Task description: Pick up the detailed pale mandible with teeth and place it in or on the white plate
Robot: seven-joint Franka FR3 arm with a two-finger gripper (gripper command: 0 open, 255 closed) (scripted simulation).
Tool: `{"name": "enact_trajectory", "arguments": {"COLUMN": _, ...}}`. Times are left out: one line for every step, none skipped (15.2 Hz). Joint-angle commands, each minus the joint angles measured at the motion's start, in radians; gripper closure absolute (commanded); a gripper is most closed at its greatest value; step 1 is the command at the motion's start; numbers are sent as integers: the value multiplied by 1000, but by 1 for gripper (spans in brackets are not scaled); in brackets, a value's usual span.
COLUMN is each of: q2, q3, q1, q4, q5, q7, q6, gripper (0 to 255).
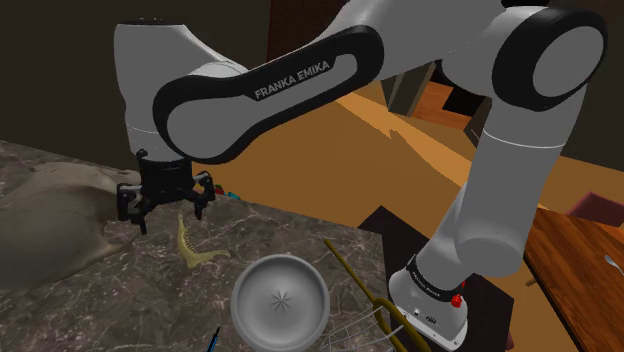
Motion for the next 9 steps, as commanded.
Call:
{"name": "enact_trajectory", "arguments": {"q2": 14, "q3": -2, "q1": 5, "q4": -9, "q5": -9, "q7": 7, "q6": 22, "gripper": 0}}
{"name": "enact_trajectory", "arguments": {"q2": 21, "q3": -4, "q1": 7, "q4": -15, "q5": -13, "q7": 10, "q6": 34, "gripper": 0}}
{"name": "enact_trajectory", "arguments": {"q2": 28, "q3": -5, "q1": 10, "q4": -20, "q5": -17, "q7": 12, "q6": 45, "gripper": 0}}
{"name": "enact_trajectory", "arguments": {"q2": 35, "q3": -7, "q1": 12, "q4": -25, "q5": -21, "q7": 15, "q6": 57, "gripper": 0}}
{"name": "enact_trajectory", "arguments": {"q2": 46, "q3": -9, "q1": 16, "q4": -32, "q5": -29, "q7": 20, "q6": 74, "gripper": 0}}
{"name": "enact_trajectory", "arguments": {"q2": 46, "q3": -9, "q1": 16, "q4": -32, "q5": -29, "q7": 20, "q6": 74, "gripper": 0}}
{"name": "enact_trajectory", "arguments": {"q2": 46, "q3": -9, "q1": 16, "q4": -32, "q5": -28, "q7": 20, "q6": 74, "gripper": 0}}
{"name": "enact_trajectory", "arguments": {"q2": 46, "q3": -9, "q1": 16, "q4": -32, "q5": -28, "q7": 20, "q6": 74, "gripper": 0}}
{"name": "enact_trajectory", "arguments": {"q2": 46, "q3": -9, "q1": 16, "q4": -32, "q5": -29, "q7": 20, "q6": 74, "gripper": 0}}
